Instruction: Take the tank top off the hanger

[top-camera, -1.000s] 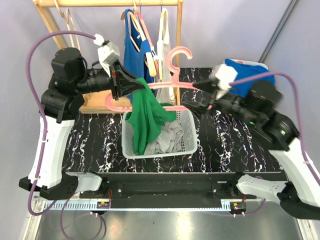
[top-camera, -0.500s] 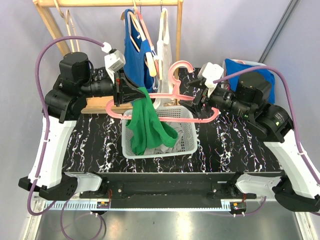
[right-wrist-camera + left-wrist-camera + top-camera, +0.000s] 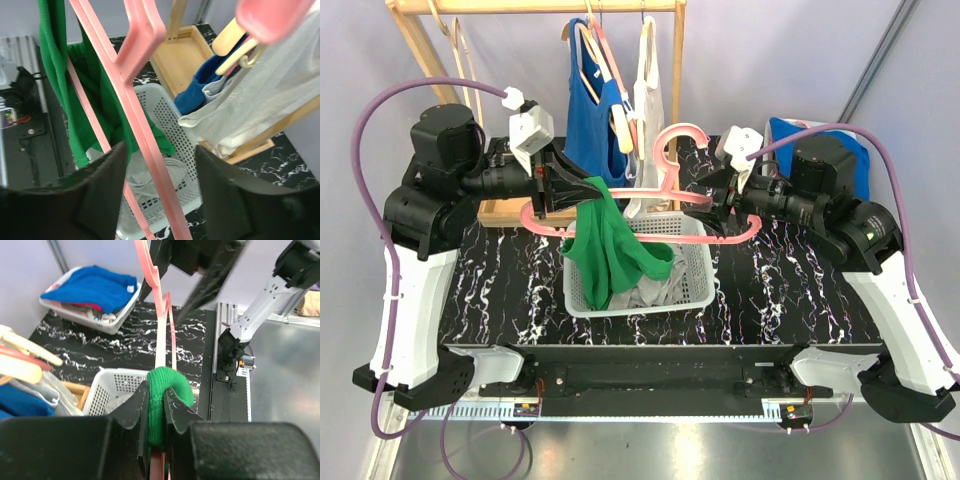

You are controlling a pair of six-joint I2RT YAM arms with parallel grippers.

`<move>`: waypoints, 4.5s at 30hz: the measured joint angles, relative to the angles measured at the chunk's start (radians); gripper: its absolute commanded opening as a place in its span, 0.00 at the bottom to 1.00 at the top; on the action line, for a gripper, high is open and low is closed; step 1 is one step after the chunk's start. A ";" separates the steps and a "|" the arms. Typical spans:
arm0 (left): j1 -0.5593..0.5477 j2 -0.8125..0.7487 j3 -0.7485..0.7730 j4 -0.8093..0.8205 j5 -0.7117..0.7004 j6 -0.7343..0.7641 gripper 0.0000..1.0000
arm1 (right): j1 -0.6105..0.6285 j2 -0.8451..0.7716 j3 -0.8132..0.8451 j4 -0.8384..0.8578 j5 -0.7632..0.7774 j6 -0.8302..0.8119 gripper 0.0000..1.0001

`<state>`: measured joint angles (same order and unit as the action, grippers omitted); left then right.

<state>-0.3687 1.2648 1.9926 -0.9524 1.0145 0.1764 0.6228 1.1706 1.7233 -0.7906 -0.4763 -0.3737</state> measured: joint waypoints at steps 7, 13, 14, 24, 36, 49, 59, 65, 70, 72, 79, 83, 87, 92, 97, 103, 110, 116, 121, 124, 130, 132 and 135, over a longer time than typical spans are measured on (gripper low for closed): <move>0.002 0.007 0.016 0.003 0.035 0.006 0.00 | -0.048 0.013 0.023 -0.068 -0.173 -0.007 0.00; 0.005 0.010 -0.002 0.003 0.035 0.036 0.07 | -0.066 0.017 0.025 -0.105 -0.234 -0.014 0.00; 0.005 0.005 -0.012 0.007 0.027 0.042 0.07 | -0.066 0.018 0.026 -0.106 -0.231 -0.014 0.00; 0.008 -0.013 -0.075 0.086 -0.077 0.098 0.25 | -0.060 0.042 0.070 -0.116 -0.099 -0.024 0.00; 0.067 -0.013 -0.079 0.101 -0.161 0.071 0.00 | -0.071 0.010 0.055 -0.133 0.066 0.007 0.00; 0.107 -0.029 -0.202 0.142 -0.172 0.035 0.31 | -0.073 -0.066 -0.002 -0.139 0.074 0.039 0.00; 0.034 -0.029 -0.269 0.151 -0.135 -0.013 0.36 | -0.073 -0.022 -0.035 -0.122 -0.022 0.085 0.00; 0.031 -0.029 -0.272 0.173 -0.136 -0.026 0.20 | -0.073 -0.021 -0.048 -0.111 -0.042 0.101 0.00; 0.023 -0.029 -0.293 0.191 -0.143 -0.018 0.11 | -0.073 -0.023 -0.068 -0.101 -0.042 0.109 0.00; 0.021 -0.029 -0.309 0.192 -0.148 -0.017 0.00 | -0.073 -0.023 -0.069 -0.100 -0.042 0.109 0.00; 0.008 -0.029 -0.344 0.191 -0.179 -0.020 0.00 | -0.074 -0.035 -0.072 -0.096 -0.041 0.109 0.00; 0.009 -0.029 -0.343 0.192 -0.212 -0.020 0.00 | -0.074 -0.051 -0.090 -0.092 -0.039 0.109 0.00; 0.019 -0.029 -0.336 0.193 -0.230 -0.020 0.31 | -0.074 -0.072 -0.117 -0.086 -0.039 0.111 0.00; 0.027 -0.030 -0.332 0.196 -0.232 -0.031 0.60 | -0.074 -0.093 -0.144 -0.085 -0.031 0.114 0.00; 0.028 -0.040 -0.352 0.206 -0.213 -0.059 0.69 | -0.074 -0.095 -0.145 -0.082 -0.029 0.117 0.00; 0.028 -0.064 -0.436 0.211 -0.218 -0.055 0.69 | -0.074 -0.095 -0.144 -0.082 -0.034 0.117 0.00; 0.029 -0.066 -0.458 0.214 -0.209 -0.053 0.06 | -0.074 -0.092 -0.143 -0.082 -0.048 0.121 0.00; 0.030 -0.065 -0.457 0.236 -0.172 -0.077 0.00 | -0.074 -0.079 -0.139 -0.072 -0.065 0.128 0.00; 0.043 -0.065 -0.454 0.245 -0.152 -0.085 0.00 | -0.074 -0.079 -0.139 -0.068 -0.064 0.130 0.00; 0.109 -0.064 -0.426 0.244 -0.121 -0.103 0.00 | -0.074 -0.088 -0.148 -0.061 -0.057 0.130 0.00; 0.460 -0.056 -0.405 0.440 0.024 -0.317 0.00 | -0.074 -0.167 -0.214 -0.045 -0.042 0.132 0.00; 0.520 -0.040 -0.405 0.488 0.038 -0.359 0.00 | -0.074 -0.203 -0.224 -0.047 -0.036 0.132 0.00; 0.511 -0.044 -0.452 0.497 0.013 -0.372 0.00 | -0.074 -0.253 -0.224 -0.047 -0.029 0.132 0.00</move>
<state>0.1425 1.2209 1.5406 -0.4557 1.0271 -0.1959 0.5488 0.9180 1.4990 -0.8379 -0.5056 -0.2417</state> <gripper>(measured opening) 0.012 0.037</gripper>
